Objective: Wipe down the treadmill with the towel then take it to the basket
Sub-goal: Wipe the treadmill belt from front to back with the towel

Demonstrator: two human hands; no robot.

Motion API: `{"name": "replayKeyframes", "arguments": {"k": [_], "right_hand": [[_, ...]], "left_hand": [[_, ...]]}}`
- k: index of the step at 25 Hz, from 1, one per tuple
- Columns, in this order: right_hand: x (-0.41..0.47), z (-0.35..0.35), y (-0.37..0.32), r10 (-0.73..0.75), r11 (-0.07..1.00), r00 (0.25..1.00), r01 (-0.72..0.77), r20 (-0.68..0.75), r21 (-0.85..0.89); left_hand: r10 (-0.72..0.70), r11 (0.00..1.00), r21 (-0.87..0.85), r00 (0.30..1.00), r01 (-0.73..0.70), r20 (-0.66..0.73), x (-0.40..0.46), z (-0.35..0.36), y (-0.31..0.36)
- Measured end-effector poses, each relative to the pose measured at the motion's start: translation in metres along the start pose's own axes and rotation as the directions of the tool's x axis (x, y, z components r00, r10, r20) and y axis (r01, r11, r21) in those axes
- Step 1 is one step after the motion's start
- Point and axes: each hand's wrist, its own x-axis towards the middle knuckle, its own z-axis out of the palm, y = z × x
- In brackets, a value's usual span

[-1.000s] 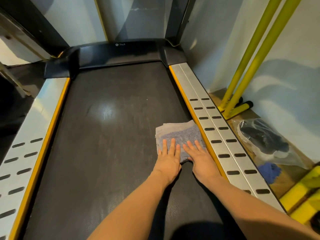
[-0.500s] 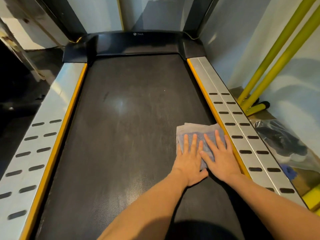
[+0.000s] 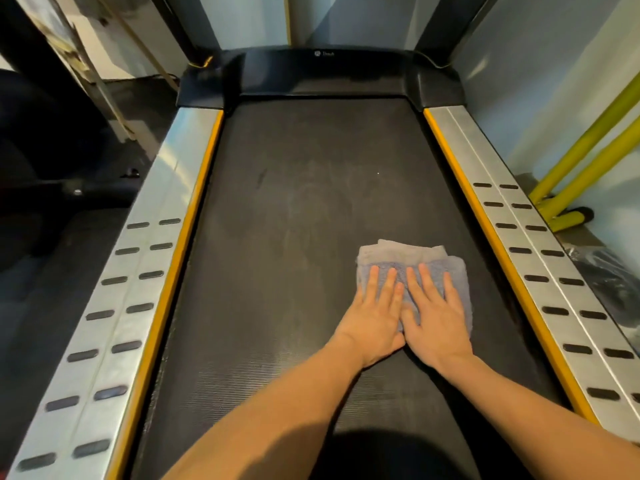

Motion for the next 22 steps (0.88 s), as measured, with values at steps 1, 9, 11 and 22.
{"name": "replayKeyframes", "arguments": {"k": [1, 9, 11, 22], "right_hand": [[0.006, 0.007, -0.024, -0.022, 1.000, 1.000, 0.022, 0.021, 0.017], [0.018, 0.015, -0.268, -0.229, 0.944, 0.967, 0.192, 0.113, 0.270], [0.020, 0.012, -0.293, -0.263, 0.937, 0.960, 0.231, 0.094, 0.260], [0.130, 0.026, -0.278, -0.298, 0.938, 0.953, 0.282, 0.058, 0.200]], "left_hand": [[-0.012, 1.000, 0.019, 1.000, 0.012, -0.020, -0.017, 0.000, -0.020], [-0.214, 0.953, 0.197, 0.971, 0.231, -0.106, -0.204, -0.030, -0.180], [-0.200, 0.949, 0.222, 0.972, 0.224, -0.123, -0.219, -0.041, -0.193], [-0.254, 0.954, 0.186, 0.964, 0.236, 0.080, -0.138, -0.058, -0.244]]}}
